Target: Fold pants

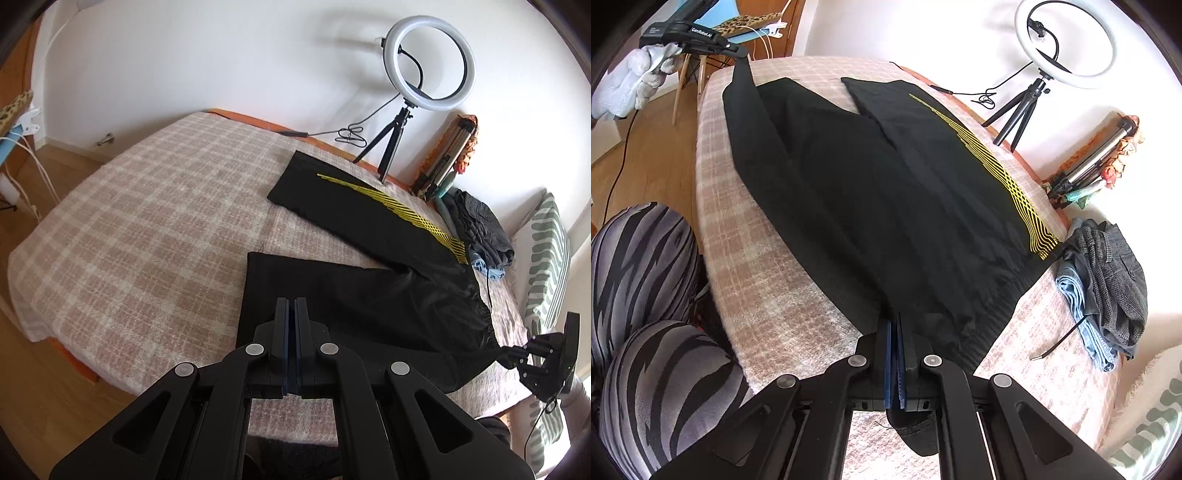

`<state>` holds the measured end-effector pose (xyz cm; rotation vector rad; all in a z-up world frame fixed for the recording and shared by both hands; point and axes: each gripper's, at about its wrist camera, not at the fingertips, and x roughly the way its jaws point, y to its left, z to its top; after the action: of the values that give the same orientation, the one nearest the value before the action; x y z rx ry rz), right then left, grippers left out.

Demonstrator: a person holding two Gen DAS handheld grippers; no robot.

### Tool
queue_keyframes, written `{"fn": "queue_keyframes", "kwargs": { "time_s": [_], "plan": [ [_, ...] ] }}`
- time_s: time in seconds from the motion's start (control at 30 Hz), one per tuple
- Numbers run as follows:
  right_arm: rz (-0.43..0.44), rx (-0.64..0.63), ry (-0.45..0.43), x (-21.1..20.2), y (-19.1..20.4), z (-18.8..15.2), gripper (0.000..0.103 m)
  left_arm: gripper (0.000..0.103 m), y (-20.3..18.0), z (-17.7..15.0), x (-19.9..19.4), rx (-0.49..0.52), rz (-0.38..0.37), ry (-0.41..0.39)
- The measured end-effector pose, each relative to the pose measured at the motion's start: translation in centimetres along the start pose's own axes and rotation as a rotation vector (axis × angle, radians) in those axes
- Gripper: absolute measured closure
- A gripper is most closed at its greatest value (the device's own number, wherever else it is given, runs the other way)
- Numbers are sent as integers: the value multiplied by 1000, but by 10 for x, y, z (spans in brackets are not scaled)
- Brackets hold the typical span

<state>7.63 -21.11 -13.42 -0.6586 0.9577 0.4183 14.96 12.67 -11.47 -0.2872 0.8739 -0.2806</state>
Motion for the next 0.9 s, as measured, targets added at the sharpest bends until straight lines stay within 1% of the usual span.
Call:
{"fn": "queue_keyframes", "kwargs": {
  "time_s": [0.03,0.07,0.1,0.17,0.2,0.23,0.3,0.37,0.43,0.47,0.5,0.53,0.6,0.73,0.9],
  "plan": [
    [0,0,7,3,-2,2,103,94,4,-1,5,-6,5,29],
    [-6,-1,11,6,-2,4,103,93,8,-2,8,-17,4,44],
    [-13,-3,17,9,-3,5,103,89,12,-4,10,-28,-3,62],
    [-17,-3,26,16,-5,8,103,78,20,-8,10,-54,-17,85],
    [-14,-2,28,18,-5,8,103,71,22,-12,7,-61,-24,89],
    [-12,-1,28,19,-4,8,103,69,23,-15,4,-58,-27,92],
    [-8,1,31,23,-4,8,103,65,23,-21,2,-37,-6,100],
    [-1,6,33,27,-6,7,103,64,19,-24,2,18,13,97],
    [2,11,34,29,-7,7,103,63,10,-25,7,84,61,93],
    [4,11,34,30,-6,7,103,63,5,-25,10,119,66,95],
    [7,11,35,30,-6,7,103,62,0,-23,15,157,70,99],
    [9,10,36,31,-5,7,103,57,-5,-21,21,198,82,102],
    [12,9,39,31,-5,6,103,56,-11,-17,31,264,103,100],
    [21,17,44,32,-6,4,103,56,-11,-10,51,329,90,125],
    [26,23,52,36,-7,2,103,56,-14,-15,66,422,121,153]
  ]
}}
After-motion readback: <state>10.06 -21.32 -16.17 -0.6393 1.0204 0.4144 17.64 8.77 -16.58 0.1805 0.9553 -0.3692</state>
